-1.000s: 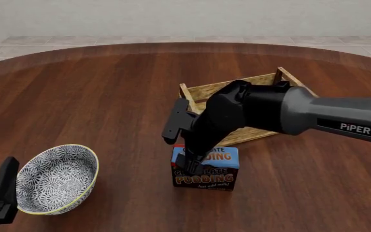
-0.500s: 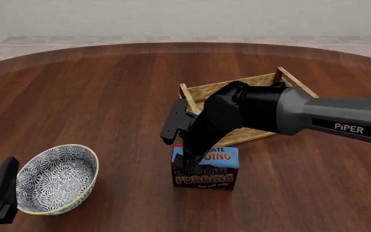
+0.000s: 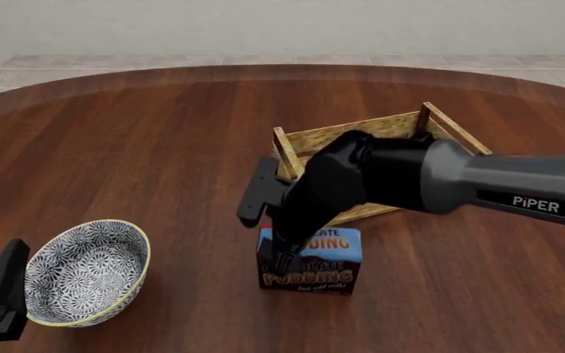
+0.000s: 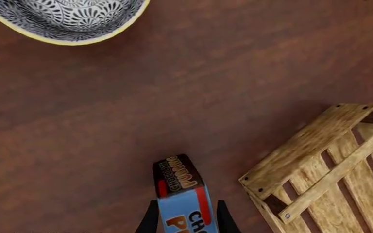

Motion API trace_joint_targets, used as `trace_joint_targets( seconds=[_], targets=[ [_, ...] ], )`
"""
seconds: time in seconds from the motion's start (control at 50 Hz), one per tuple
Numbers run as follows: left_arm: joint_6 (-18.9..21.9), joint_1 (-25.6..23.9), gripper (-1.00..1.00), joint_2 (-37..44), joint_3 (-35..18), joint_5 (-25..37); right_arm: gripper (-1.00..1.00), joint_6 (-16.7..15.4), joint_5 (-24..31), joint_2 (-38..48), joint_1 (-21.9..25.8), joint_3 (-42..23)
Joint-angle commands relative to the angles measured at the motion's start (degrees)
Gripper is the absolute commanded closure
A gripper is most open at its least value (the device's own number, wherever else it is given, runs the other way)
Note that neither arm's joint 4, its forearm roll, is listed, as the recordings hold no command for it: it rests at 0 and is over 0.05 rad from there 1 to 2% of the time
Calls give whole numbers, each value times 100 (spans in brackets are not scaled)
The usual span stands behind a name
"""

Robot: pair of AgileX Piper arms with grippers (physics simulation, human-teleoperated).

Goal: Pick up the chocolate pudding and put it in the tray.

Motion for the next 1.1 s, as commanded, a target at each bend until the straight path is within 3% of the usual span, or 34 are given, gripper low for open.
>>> trace_joint_targets(
  seconds=[0.02, 0.34, 1.1],
  targets=[
    [-2, -4, -100, 1, 10, -1, 100, 209, -52, -123, 161, 109],
    [-5, -2, -100, 1, -16, 19, 100, 209, -84, -177, 172, 173],
    [-31, -85, -100, 4, -40, 21, 100, -513, 1110, -878, -534, -542]
  ],
)
